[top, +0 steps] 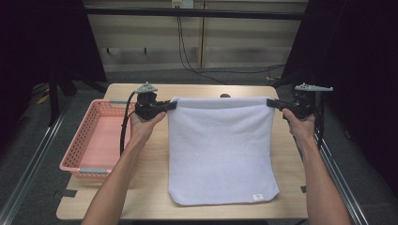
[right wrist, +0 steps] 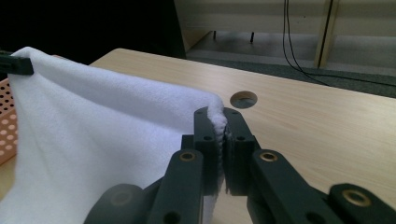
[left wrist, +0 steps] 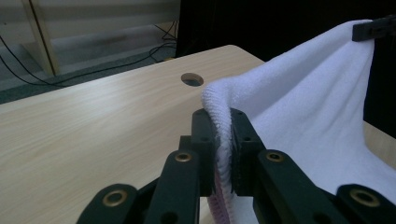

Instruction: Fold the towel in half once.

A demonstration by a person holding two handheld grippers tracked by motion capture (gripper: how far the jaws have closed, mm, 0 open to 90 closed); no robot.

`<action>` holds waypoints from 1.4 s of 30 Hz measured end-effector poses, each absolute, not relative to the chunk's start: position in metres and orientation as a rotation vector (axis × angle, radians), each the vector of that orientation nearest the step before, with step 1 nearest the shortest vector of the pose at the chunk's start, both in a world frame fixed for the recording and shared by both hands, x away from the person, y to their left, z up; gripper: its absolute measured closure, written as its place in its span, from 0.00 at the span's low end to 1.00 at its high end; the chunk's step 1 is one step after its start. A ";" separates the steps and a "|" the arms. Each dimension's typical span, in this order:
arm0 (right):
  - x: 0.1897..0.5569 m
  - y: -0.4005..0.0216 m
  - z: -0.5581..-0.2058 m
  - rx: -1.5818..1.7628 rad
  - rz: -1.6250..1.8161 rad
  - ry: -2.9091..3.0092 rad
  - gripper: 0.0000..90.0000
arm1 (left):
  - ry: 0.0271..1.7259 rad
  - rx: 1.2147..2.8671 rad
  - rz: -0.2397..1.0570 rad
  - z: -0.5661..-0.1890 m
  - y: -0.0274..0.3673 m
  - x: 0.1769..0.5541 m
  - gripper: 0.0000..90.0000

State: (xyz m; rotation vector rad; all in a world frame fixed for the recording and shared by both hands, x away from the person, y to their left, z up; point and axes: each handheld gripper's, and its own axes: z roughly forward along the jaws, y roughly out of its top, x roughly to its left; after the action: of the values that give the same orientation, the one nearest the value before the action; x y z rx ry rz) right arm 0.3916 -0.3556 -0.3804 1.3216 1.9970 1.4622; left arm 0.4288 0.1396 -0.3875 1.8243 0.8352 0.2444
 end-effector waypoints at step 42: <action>0.201 -0.364 -0.473 1.225 1.421 2.383 0.83 | 0.676 2.086 -0.038 -0.480 0.153 0.249 0.82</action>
State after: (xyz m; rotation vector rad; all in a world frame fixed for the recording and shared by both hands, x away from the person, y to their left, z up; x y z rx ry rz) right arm 0.2014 -0.3643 -0.4728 1.2254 2.3826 1.4208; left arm 0.2487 0.1527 -0.4800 2.0859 0.6760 -0.0378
